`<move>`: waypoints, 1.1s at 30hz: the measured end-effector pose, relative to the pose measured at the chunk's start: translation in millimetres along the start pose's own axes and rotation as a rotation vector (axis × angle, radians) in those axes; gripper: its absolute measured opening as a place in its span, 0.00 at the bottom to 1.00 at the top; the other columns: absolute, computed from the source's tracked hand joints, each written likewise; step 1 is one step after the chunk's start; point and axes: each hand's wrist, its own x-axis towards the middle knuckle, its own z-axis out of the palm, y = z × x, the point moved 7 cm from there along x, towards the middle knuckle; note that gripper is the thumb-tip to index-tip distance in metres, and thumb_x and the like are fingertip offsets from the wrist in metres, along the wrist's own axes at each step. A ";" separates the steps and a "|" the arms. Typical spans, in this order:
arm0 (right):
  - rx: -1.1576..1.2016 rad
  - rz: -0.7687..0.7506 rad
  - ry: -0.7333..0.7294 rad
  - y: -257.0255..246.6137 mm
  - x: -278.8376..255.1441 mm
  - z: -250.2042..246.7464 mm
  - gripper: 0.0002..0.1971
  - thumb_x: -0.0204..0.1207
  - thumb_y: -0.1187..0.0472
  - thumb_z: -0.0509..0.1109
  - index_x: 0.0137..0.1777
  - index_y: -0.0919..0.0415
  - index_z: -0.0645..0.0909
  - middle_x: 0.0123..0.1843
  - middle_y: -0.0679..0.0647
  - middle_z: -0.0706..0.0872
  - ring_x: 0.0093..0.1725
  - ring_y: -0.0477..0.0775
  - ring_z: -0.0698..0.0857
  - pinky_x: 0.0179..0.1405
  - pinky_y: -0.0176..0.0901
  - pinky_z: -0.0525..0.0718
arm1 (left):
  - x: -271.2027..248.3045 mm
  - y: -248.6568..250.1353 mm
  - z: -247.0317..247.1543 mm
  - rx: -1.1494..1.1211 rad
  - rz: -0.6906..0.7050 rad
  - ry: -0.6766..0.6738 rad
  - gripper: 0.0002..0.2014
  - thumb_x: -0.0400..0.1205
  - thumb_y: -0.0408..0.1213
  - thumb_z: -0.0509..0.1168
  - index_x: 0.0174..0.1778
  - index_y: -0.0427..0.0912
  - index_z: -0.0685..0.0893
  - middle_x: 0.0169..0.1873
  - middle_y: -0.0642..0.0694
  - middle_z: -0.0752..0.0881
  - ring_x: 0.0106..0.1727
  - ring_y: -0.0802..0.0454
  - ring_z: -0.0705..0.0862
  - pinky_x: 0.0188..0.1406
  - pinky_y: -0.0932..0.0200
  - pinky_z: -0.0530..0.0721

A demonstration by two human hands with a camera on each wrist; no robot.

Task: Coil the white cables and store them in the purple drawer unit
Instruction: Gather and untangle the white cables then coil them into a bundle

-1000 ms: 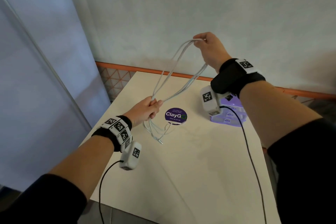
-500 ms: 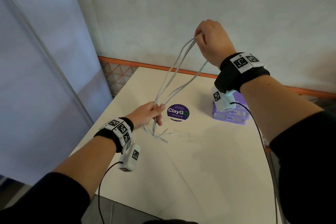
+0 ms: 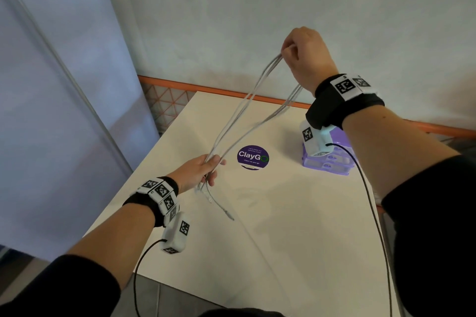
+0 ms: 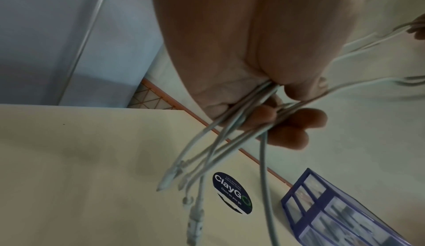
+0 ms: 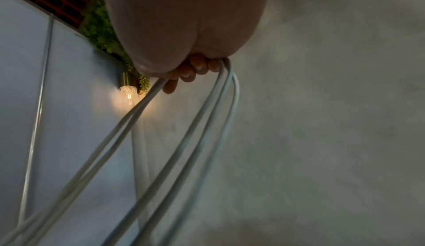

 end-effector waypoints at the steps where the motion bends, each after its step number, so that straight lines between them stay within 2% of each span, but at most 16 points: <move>1: 0.027 0.018 0.001 2.3 0.0 0.4 0.13 0.75 0.63 0.56 0.47 0.66 0.81 0.48 0.62 0.83 0.49 0.58 0.79 0.44 0.39 0.73 | -0.4 -0.5 -0.8 -0.008 0.001 -0.010 0.21 0.86 0.53 0.49 0.57 0.46 0.84 0.27 0.52 0.77 0.27 0.62 0.79 0.35 0.67 0.75; 4: 0.182 0.153 -0.002 13.1 -2.5 3.1 0.11 0.74 0.62 0.61 0.48 0.61 0.85 0.36 0.45 0.82 0.31 0.42 0.74 0.31 0.34 0.73 | -1.7 -0.7 -3.9 -0.024 -0.002 -0.021 0.22 0.86 0.53 0.49 0.45 0.44 0.85 0.27 0.51 0.73 0.31 0.56 0.77 0.38 0.67 0.75; 5: 0.267 0.216 -0.009 18.4 -4.3 5.0 0.12 0.74 0.62 0.61 0.48 0.60 0.86 0.28 0.37 0.80 0.25 0.40 0.73 0.26 0.33 0.75 | -3.0 0.2 -4.8 -0.020 -0.002 -0.019 0.22 0.86 0.53 0.49 0.42 0.44 0.83 0.27 0.51 0.74 0.33 0.54 0.77 0.40 0.64 0.74; 7: 0.402 0.310 -0.021 25.9 -7.7 8.6 0.13 0.75 0.64 0.61 0.48 0.60 0.87 0.18 0.32 0.76 0.20 0.38 0.73 0.20 0.28 0.76 | -4.8 1.7 -6.2 -0.001 -0.004 -0.009 0.21 0.86 0.52 0.50 0.37 0.45 0.80 0.26 0.51 0.75 0.34 0.53 0.78 0.44 0.59 0.74; 9: 0.458 0.340 -0.008 26.9 -6.6 5.2 0.11 0.75 0.64 0.62 0.48 0.60 0.87 0.20 0.35 0.78 0.19 0.35 0.74 0.20 0.24 0.69 | -6.1 1.5 -5.7 0.027 -0.016 -0.012 0.22 0.86 0.53 0.48 0.37 0.45 0.79 0.25 0.51 0.76 0.36 0.53 0.81 0.46 0.59 0.74; 11: 0.499 0.370 0.011 29.6 -1.7 1.0 0.09 0.75 0.64 0.63 0.47 0.59 0.86 0.29 0.40 0.78 0.21 0.35 0.73 0.22 0.23 0.67 | -6.8 -0.3 -4.5 -0.010 -0.033 -0.016 0.22 0.86 0.55 0.48 0.36 0.44 0.77 0.23 0.50 0.74 0.36 0.51 0.83 0.45 0.58 0.75; 15: 0.502 0.384 0.021 31.5 3.2 -2.3 0.08 0.75 0.62 0.62 0.43 0.60 0.83 0.33 0.44 0.76 0.31 0.41 0.73 0.28 0.30 0.68 | -6.5 -7.0 1.6 -0.194 -0.101 -0.023 0.23 0.84 0.57 0.52 0.35 0.42 0.78 0.19 0.52 0.68 0.23 0.54 0.75 0.53 0.49 0.82; 17: 0.469 0.393 0.019 33.2 2.0 -1.9 0.09 0.75 0.60 0.61 0.43 0.59 0.83 0.33 0.46 0.75 0.31 0.43 0.71 0.24 0.29 0.67 | -9.2 -12.1 3.2 -0.233 -0.142 -0.005 0.24 0.83 0.57 0.54 0.33 0.41 0.78 0.17 0.52 0.68 0.20 0.55 0.72 0.54 0.49 0.84; 20: 0.407 0.391 0.003 36.0 -1.4 0.8 0.12 0.76 0.59 0.60 0.46 0.60 0.85 0.35 0.51 0.77 0.29 0.44 0.70 0.20 0.28 0.66 | -12.5 -20.8 1.6 -0.202 -0.185 0.007 0.25 0.82 0.59 0.54 0.31 0.42 0.77 0.17 0.52 0.70 0.22 0.53 0.77 0.51 0.49 0.82; 22: 0.379 0.382 0.001 37.5 -5.1 3.2 0.12 0.77 0.60 0.59 0.47 0.61 0.84 0.32 0.49 0.76 0.27 0.44 0.69 0.17 0.27 0.65 | -13.4 -24.9 -1.6 -0.168 -0.198 0.019 0.25 0.82 0.60 0.54 0.31 0.42 0.77 0.16 0.52 0.71 0.25 0.51 0.80 0.51 0.49 0.81; 24: 0.358 0.384 0.014 41.5 -9.8 5.4 0.11 0.78 0.60 0.59 0.47 0.60 0.83 0.31 0.46 0.74 0.26 0.44 0.69 0.16 0.25 0.64 | -13.5 -25.1 -5.1 -0.168 -0.198 0.041 0.25 0.81 0.61 0.55 0.31 0.42 0.77 0.14 0.53 0.70 0.21 0.52 0.75 0.54 0.49 0.83; 25: 0.347 0.394 0.024 45.1 -12.8 5.9 0.11 0.78 0.60 0.58 0.48 0.60 0.83 0.31 0.46 0.75 0.27 0.44 0.69 0.17 0.25 0.64 | -13.2 -24.2 -7.4 -0.176 -0.196 0.054 0.25 0.80 0.61 0.56 0.31 0.42 0.76 0.14 0.54 0.68 0.19 0.54 0.71 0.53 0.50 0.85; 27: 0.325 0.450 0.023 58.3 -21.6 10.5 0.13 0.78 0.60 0.58 0.52 0.63 0.83 0.33 0.47 0.75 0.29 0.45 0.71 0.22 0.29 0.68 | -12.2 -20.1 -14.0 -0.211 -0.191 0.074 0.27 0.76 0.67 0.58 0.31 0.43 0.73 0.15 0.55 0.66 0.17 0.56 0.64 0.42 0.53 0.86; 29: 0.318 0.512 -0.007 74.3 -36.7 20.3 0.17 0.78 0.60 0.55 0.55 0.65 0.82 0.37 0.52 0.79 0.33 0.48 0.74 0.31 0.39 0.71 | -9.8 -16.5 -23.9 -0.320 -0.206 0.106 0.27 0.76 0.68 0.56 0.31 0.44 0.72 0.15 0.55 0.64 0.16 0.58 0.61 0.28 0.59 0.75; 31: 0.108 0.409 -0.127 86.0 -54.1 40.7 0.23 0.76 0.59 0.50 0.57 0.71 0.82 0.49 0.66 0.83 0.45 0.62 0.81 0.45 0.49 0.76 | -8.2 -10.7 -34.0 -0.393 -0.216 0.137 0.25 0.82 0.62 0.51 0.31 0.45 0.71 0.15 0.55 0.64 0.15 0.59 0.59 0.20 0.63 0.63; 33: -0.198 0.273 -0.340 92.4 -75.8 71.9 0.24 0.79 0.61 0.48 0.62 0.75 0.80 0.62 0.74 0.82 0.58 0.74 0.81 0.58 0.60 0.77 | -6.5 -1.8 -44.3 -0.320 -0.171 0.171 0.23 0.83 0.59 0.51 0.29 0.47 0.68 0.17 0.55 0.63 0.17 0.59 0.58 0.18 0.64 0.57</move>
